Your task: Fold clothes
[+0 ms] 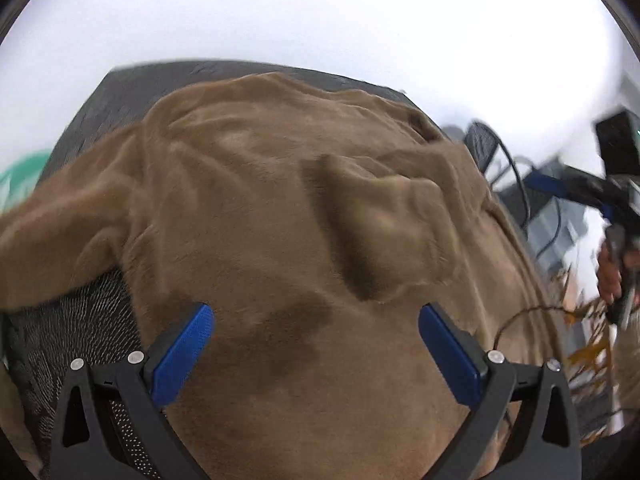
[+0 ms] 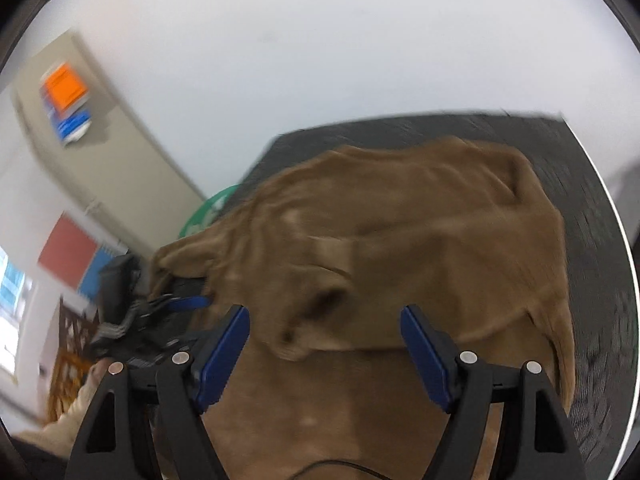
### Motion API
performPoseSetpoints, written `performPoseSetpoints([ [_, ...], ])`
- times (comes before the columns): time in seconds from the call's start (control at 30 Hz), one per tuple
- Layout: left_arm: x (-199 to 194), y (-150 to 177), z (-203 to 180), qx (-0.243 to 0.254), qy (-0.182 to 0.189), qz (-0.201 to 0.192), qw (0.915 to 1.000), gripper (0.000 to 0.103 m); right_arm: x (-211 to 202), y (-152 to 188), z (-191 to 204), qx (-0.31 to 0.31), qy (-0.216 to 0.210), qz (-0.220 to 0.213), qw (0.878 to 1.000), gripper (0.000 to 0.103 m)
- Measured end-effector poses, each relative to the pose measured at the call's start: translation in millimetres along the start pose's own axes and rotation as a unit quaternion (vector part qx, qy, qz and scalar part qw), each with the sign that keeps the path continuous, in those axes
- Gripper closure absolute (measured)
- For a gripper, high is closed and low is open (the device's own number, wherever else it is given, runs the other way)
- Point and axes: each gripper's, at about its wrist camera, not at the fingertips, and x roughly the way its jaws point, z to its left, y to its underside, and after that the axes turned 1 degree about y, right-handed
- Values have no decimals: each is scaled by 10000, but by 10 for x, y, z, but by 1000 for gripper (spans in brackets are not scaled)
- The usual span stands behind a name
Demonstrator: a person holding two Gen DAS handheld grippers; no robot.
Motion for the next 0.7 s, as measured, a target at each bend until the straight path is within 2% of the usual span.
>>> performPoseSetpoints([
  [0.1,14,-69,-358,538,-85,-33,9985,0,-3,125,-349,522,-83,-53,9986,23],
  [0.17,54,-141,-471,656,-171,-40,9977,0,-40,197,-516,741,-157,-91,9971,23],
  [0.37,257,-365,-332,342,-984,-47,9946,0,-154,343,-815,1068,-312,-278,9934,23],
  [0.57,460,-589,-193,25,-1789,-53,9839,0,-286,488,-1003,1102,-238,-474,9925,23],
  [0.67,256,-524,232,-568,-2209,-167,9735,0,-312,535,-1085,1142,-168,-518,9920,23],
  [0.7,175,-476,367,-816,-2137,-193,9733,0,-313,539,-1110,1158,-175,-514,9918,23],
])
